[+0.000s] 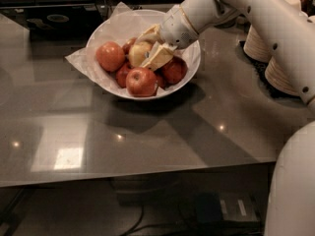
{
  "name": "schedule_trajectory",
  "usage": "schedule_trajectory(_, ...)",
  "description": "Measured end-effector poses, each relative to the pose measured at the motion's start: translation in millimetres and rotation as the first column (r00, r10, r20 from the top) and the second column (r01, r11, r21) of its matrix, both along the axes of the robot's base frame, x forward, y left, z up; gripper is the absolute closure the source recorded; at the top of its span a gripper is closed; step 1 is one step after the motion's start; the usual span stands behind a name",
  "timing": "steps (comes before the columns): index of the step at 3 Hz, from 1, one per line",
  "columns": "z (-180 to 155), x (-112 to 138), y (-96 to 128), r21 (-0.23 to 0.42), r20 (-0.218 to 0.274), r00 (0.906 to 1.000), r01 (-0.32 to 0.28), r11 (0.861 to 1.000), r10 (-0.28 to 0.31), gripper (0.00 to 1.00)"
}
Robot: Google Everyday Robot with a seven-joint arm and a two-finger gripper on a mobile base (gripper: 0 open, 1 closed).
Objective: Pick apple from white bowl
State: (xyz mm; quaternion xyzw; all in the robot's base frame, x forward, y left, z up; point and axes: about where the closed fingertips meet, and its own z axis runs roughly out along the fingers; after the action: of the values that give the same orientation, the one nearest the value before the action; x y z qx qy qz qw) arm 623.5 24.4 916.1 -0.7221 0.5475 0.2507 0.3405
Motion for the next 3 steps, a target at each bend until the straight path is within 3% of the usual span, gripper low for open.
schedule_trajectory(1,24,2,9,0.104,-0.008,1.0,-0.004,0.995,0.005,1.0)
schedule_trajectory(3,60,-6,7,0.216,-0.004,0.9998,0.019,0.976,-0.018,1.0)
